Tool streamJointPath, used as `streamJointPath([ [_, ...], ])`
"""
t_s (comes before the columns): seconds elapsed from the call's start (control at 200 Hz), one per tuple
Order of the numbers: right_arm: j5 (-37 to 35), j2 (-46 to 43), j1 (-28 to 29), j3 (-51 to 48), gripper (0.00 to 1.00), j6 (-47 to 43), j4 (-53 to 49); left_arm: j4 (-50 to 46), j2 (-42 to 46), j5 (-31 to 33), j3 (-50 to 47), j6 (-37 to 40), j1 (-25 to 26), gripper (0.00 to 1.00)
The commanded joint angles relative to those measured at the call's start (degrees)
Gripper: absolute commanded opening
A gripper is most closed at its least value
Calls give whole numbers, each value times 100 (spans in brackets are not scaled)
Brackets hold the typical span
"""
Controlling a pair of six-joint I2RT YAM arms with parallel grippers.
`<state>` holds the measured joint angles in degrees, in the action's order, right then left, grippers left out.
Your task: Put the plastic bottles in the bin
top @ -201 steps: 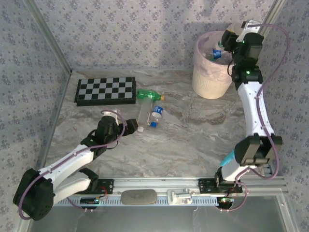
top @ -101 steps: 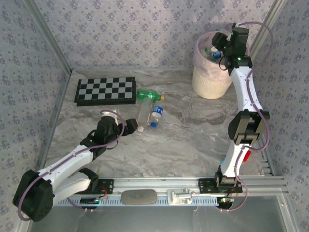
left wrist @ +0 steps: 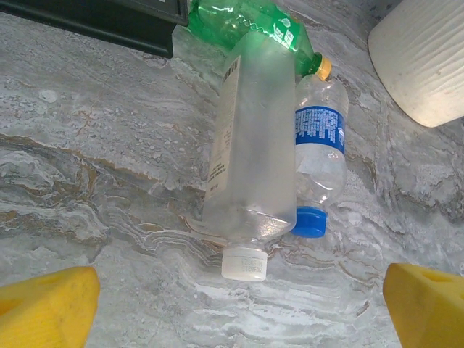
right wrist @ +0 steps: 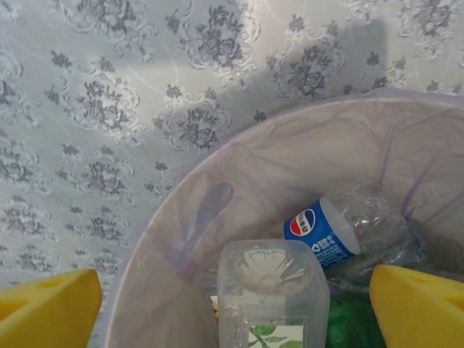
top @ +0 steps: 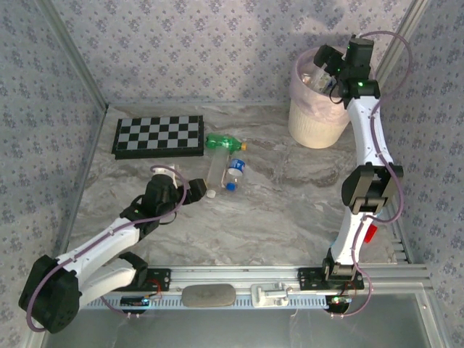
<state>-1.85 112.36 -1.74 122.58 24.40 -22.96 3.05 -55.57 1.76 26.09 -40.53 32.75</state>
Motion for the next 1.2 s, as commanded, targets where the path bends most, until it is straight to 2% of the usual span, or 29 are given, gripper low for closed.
streamJointPath([
  [0.0, -407, -530, 37, 67, 100, -375, -70, -114, -23, 135, 233, 143, 27, 100],
  [0.235, -747, -1804, 500, -1217, 100, -1051, 949, -346, -68, 307, 561, 496, -58, 100],
  [0.37, -524, -2773, 899, -2567, 100, -1080, 1643, -349, -107, 362, 704, 607, -159, 100],
  [0.525, -585, -3834, 1473, -4012, 100, -997, 2007, -366, -249, 301, 866, 702, -252, 100],
  [0.81, -824, -5290, 2534, -6702, 100, -89, 2211, -218, -656, 43, 1003, 626, -270, 100],
  [0.994, -934, -5685, 2960, -7556, 100, 629, 1758, -256, -922, -216, 1121, 700, -269, 100],
  [1.194, -1027, -5875, 3273, -8374, 100, 1437, 1886, -488, -1404, -693, 1460, 927, -272, 99],
])
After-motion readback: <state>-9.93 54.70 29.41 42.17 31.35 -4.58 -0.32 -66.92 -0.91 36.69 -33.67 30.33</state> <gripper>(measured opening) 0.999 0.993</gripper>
